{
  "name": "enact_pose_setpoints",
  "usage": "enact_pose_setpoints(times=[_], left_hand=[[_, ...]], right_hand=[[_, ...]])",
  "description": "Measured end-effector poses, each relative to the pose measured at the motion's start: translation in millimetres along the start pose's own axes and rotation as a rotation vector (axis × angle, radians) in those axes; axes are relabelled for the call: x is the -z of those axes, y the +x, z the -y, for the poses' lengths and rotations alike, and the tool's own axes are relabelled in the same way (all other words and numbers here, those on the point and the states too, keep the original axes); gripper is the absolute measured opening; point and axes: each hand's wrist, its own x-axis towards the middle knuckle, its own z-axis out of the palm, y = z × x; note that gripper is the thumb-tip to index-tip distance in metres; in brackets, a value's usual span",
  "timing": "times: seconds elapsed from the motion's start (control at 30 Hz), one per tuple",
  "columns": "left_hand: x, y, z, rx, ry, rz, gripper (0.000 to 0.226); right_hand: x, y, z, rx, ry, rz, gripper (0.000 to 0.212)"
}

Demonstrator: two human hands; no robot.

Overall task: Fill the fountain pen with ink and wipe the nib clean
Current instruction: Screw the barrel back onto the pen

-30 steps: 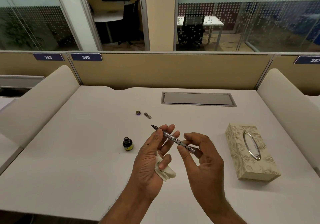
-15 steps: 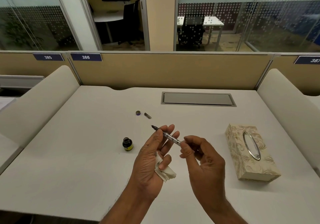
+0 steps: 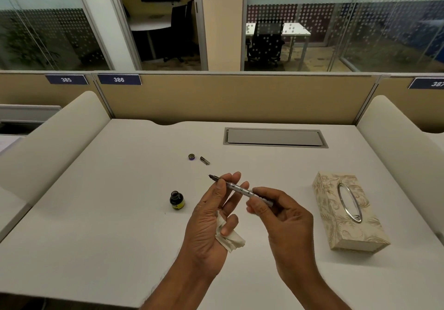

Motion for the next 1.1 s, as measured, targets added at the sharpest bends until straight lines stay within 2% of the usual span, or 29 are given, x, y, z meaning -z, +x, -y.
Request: enact_pose_setpoints(times=[0.1, 0.3, 0.63, 1.1], left_hand=[[0.9, -0.8, 0.3, -0.007, 0.010, -0.011, 0.025], [-1.7, -1.0, 0.4, -0.036, 0.028, -0.019, 0.027], [-1.5, -4.4, 2.1, -0.042, 0.039, -0.026, 0.025], [3.2, 1.4, 5.2, -0.073, 0.111, -0.015, 0.023]], right_hand=[[0.4, 3.2, 4.6, -0.044, 0.111, 0.017, 0.025], [-0.3, 4.2, 8.0, -0.034, 0.126, -0.001, 0.026], [-1.3, 6.4, 9.8, -0.130, 0.175, -0.049, 0.019], [-2.7, 2.5, 5.3, -0.139, 0.072, -0.065, 0.007]])
